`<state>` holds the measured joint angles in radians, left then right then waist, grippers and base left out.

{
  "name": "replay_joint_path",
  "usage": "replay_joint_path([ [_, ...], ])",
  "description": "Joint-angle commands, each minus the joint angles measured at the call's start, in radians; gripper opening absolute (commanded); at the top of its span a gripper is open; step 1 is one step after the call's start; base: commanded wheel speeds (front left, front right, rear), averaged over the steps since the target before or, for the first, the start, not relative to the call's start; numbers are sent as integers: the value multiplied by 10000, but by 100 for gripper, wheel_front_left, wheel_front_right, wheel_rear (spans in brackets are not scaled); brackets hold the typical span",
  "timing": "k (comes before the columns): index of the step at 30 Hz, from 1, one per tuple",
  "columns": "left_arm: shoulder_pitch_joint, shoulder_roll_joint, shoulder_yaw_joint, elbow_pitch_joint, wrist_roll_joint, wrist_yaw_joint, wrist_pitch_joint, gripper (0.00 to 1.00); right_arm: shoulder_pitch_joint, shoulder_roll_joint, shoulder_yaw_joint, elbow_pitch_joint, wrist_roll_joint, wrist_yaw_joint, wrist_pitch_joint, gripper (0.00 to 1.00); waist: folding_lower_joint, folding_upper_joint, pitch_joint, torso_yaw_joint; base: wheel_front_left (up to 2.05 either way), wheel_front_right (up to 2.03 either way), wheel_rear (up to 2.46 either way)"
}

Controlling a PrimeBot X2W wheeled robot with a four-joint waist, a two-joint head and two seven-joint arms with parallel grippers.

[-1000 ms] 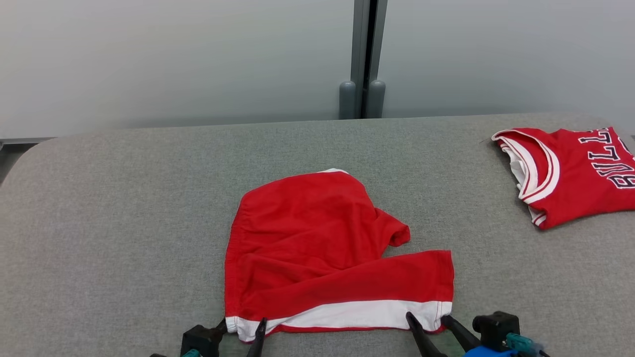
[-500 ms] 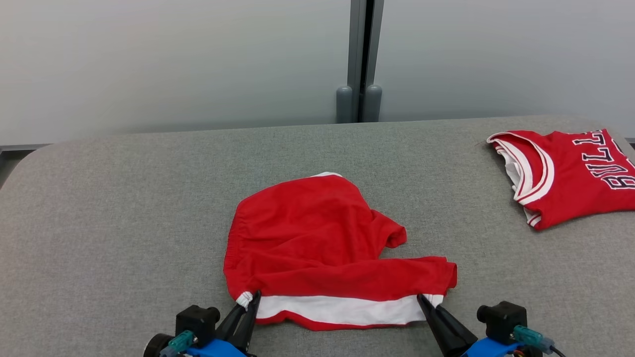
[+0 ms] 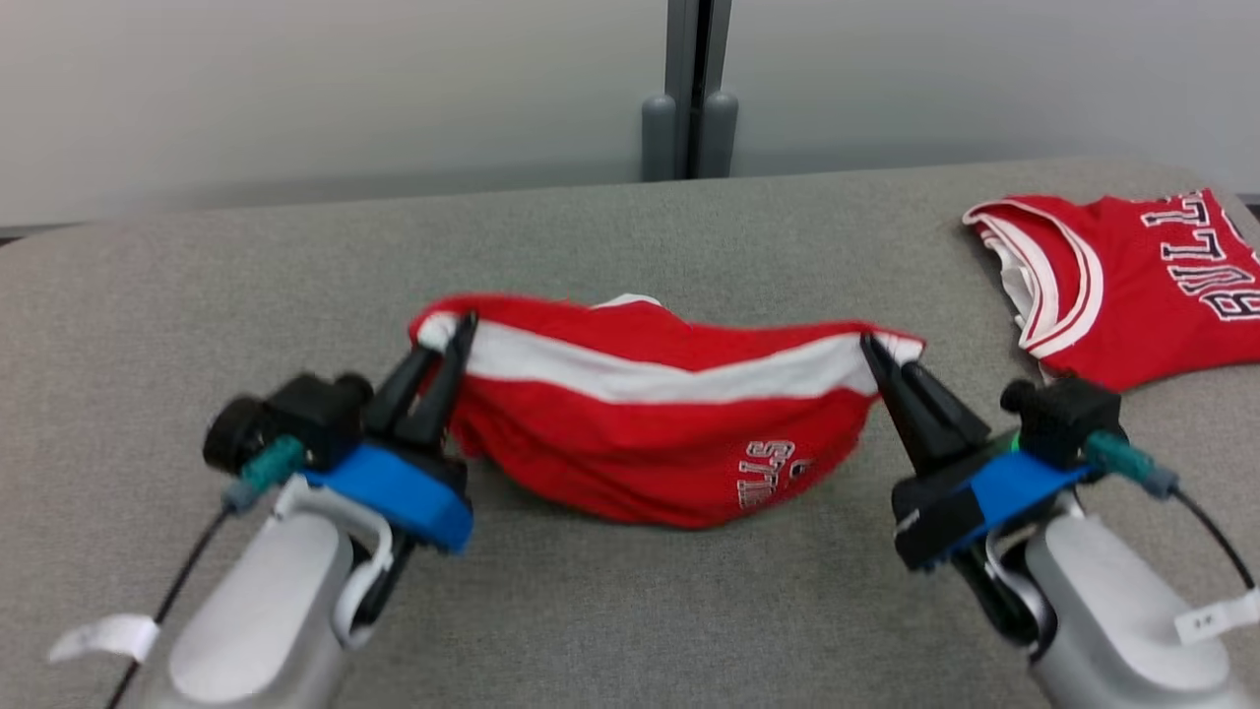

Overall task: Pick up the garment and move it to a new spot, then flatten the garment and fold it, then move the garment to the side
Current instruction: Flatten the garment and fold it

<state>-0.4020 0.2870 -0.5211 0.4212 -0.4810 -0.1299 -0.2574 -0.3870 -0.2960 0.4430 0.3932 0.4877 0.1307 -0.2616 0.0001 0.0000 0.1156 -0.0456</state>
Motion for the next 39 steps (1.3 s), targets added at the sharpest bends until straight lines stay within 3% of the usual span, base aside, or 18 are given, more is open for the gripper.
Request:
replay_joint_path([
  [1, -891, 139, 31, 33, 55, -7, 62, 0, -826, 12, 87, 164, 27, 1, -5, 0, -1, 0, 420, 31, 0, 0, 0],
  [14, -7244, 730, -260, 1348, -614, -8, 285, 0, -7805, 780, -118, 3006, 1395, 1, -32, 0, -1, 0, 2730, -518, 0, 0, 0],
  [22, -9684, 575, -985, 2306, -1093, -8, 31, 0, -10070, 981, -832, 3794, 1372, 1, -38, 0, -1, 0, 3011, -632, 0, 0, 0],
  [29, -10037, 632, -1354, 2111, -1360, -8, -83, 0, -9815, 946, -780, 3442, 1341, 1, -38, 0, -1, 0, 3144, -535, 0, 0, 0],
  [39, -7249, 463, -1007, 1131, -1248, -8, -86, 0, -7070, 624, -325, 2492, 1398, 1, -34, 0, -1, 0, 3047, -250, 0, 0, 0],
])
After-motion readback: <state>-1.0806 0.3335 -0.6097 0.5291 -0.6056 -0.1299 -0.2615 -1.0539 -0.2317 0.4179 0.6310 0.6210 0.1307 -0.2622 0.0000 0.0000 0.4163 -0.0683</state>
